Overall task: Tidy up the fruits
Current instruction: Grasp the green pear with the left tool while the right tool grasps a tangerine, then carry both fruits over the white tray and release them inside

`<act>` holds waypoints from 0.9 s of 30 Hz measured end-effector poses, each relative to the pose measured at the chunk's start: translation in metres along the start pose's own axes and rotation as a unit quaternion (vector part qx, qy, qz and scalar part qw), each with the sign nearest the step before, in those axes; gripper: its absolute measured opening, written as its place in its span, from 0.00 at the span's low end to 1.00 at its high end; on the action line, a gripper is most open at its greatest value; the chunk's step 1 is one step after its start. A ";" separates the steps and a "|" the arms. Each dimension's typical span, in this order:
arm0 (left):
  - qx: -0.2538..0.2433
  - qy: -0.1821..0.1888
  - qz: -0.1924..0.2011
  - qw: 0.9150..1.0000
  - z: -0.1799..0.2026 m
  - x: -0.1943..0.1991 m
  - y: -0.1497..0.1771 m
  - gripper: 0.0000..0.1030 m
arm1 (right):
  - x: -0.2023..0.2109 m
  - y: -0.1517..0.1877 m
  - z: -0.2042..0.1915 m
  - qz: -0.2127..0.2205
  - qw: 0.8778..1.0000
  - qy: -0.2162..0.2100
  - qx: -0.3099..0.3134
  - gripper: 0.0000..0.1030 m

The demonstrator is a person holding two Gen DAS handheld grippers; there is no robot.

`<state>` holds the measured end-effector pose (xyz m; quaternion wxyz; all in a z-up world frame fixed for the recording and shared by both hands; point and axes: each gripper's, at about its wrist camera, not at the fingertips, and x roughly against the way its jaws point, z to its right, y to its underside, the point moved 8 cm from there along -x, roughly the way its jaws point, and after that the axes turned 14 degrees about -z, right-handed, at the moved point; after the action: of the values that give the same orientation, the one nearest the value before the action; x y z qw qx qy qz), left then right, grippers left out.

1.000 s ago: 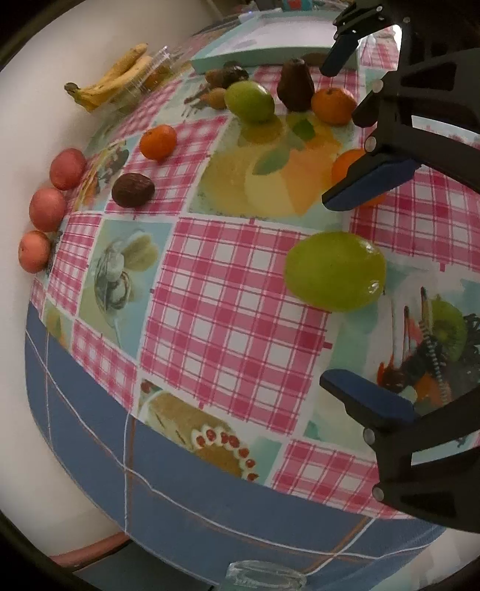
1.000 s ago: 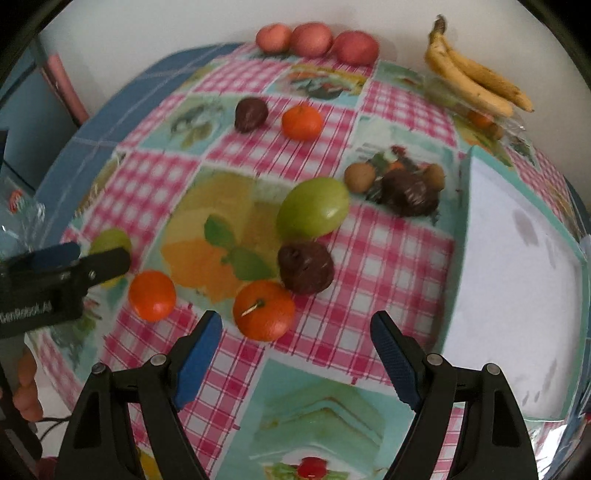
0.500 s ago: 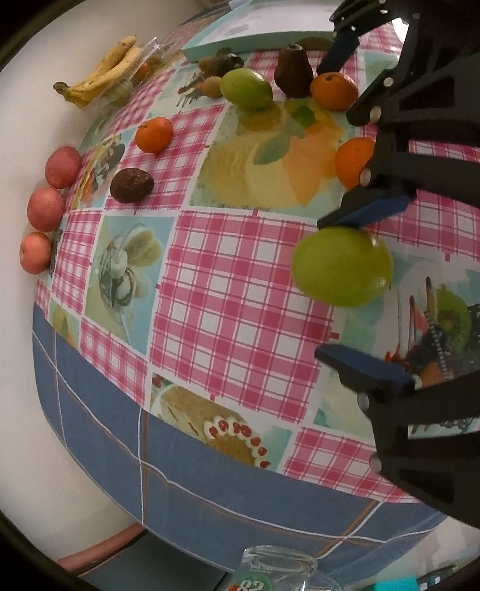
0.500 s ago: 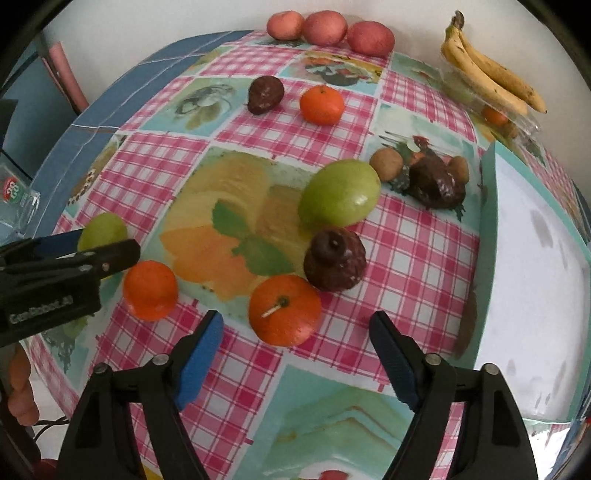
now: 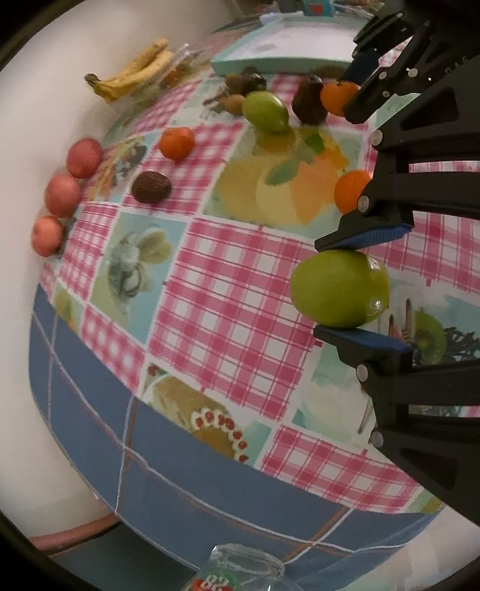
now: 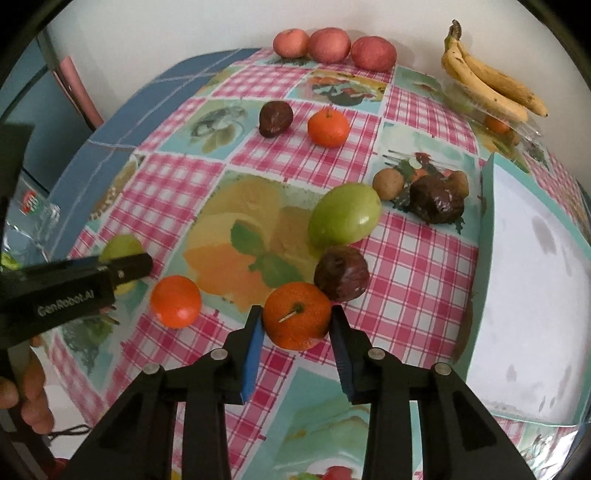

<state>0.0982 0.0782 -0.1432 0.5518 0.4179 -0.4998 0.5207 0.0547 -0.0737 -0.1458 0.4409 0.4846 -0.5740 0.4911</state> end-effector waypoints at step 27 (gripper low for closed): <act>-0.123 0.049 0.037 0.991 0.200 0.056 -0.009 0.40 | 0.100 0.020 0.214 0.086 0.962 0.034 -0.259 0.36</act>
<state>0.0820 -0.1101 -0.0572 0.6033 0.3020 -0.5474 0.4951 0.0145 -0.2968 -0.0774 0.5266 0.2862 -0.7056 0.3781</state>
